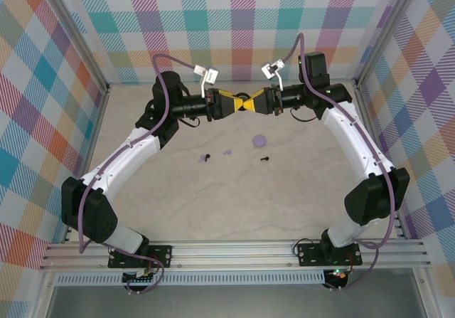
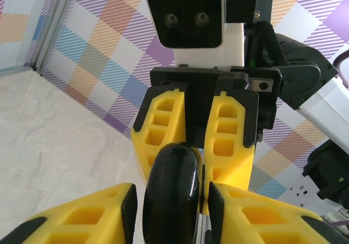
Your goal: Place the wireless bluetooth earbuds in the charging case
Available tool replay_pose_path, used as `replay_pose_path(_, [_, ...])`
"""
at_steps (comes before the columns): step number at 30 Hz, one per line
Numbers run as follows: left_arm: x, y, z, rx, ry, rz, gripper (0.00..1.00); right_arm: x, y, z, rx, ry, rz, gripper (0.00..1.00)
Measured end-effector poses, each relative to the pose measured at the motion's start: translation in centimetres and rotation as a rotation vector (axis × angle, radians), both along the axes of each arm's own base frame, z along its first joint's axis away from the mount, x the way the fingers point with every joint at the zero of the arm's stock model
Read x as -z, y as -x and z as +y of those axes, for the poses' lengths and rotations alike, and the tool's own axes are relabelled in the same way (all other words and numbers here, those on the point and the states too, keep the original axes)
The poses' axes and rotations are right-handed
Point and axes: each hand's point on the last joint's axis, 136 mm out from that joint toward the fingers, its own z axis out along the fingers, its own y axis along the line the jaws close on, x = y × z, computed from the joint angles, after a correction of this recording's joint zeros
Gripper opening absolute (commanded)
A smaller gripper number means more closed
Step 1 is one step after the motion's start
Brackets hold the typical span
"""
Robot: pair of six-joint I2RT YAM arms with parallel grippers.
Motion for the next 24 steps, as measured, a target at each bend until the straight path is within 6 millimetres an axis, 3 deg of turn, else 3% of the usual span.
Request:
replay_pose_path(15, [-0.2, 1.6, 0.6, 0.096, -0.042, 0.007, 0.48, -0.6, 0.8, -0.4, -0.002, 0.031, -0.033, 0.15])
replay_pose_path(24, [-0.1, 2.2, 0.6, 0.123, -0.051, 0.002, 0.41, -0.8, 1.5, -0.5, -0.03, 0.02, -0.021, 0.15])
